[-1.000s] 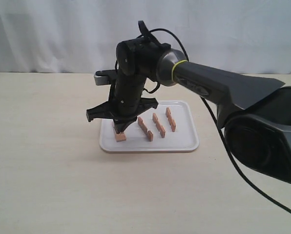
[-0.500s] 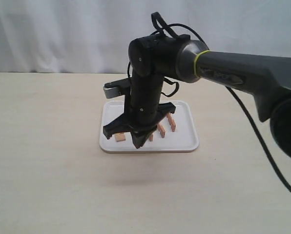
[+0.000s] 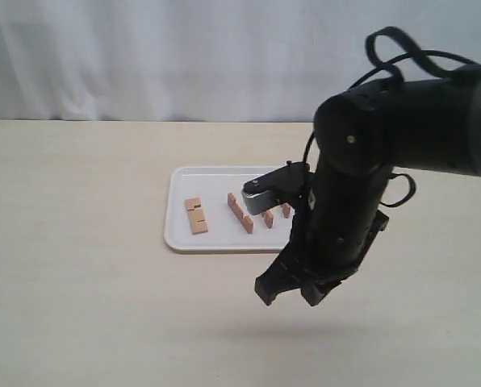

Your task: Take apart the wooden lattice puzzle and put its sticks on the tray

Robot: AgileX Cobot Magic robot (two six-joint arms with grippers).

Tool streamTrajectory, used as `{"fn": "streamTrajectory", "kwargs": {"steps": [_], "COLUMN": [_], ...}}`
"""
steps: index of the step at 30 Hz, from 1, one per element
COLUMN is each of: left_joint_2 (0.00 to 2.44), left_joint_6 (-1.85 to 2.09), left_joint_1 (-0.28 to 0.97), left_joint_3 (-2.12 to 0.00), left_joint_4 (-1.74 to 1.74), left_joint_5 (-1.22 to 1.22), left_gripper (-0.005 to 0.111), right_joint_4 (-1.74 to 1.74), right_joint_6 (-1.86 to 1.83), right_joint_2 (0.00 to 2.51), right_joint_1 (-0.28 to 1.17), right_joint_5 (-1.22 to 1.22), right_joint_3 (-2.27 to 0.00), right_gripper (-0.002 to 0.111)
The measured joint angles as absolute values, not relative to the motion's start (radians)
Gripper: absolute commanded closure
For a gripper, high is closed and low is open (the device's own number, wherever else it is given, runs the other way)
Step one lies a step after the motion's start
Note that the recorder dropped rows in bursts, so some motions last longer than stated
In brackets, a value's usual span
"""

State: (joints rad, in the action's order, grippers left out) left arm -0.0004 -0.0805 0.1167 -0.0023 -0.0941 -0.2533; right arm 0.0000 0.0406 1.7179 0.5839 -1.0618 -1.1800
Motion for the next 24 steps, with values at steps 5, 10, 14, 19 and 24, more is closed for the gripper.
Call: {"fn": "streamTrajectory", "kwargs": {"steps": [5,10,14,19,24], "left_joint_2": [0.000,0.000,0.000,0.000,0.000], "left_joint_6": [-0.080,-0.080,-0.080,-0.080,-0.080], "left_joint_1": [0.117,0.117,0.117,0.117,0.117], "left_joint_3": [-0.002,-0.002,-0.002,-0.002,-0.002], "left_joint_4": [-0.094,-0.094,-0.094,-0.094,-0.094], "left_joint_5": [-0.253,-0.253,-0.253,-0.253,-0.253], "left_gripper": [0.107,0.107,0.107,0.107,0.107], "right_joint_4": [0.000,0.000,-0.037,-0.140,-0.271], "right_joint_6": [0.060,0.064,0.066,0.061,0.020], "right_joint_2": [1.453,1.216,1.049,0.873,0.836], "right_joint_1": [0.584,0.584,0.584,0.584,0.584], "right_joint_5": [-0.934,-0.840,-0.699,-0.283,0.216], "right_joint_3": [-1.056,-0.969,-0.863,-0.641,-0.433], "right_gripper": [0.104,0.104,0.104,0.104,0.104]}}
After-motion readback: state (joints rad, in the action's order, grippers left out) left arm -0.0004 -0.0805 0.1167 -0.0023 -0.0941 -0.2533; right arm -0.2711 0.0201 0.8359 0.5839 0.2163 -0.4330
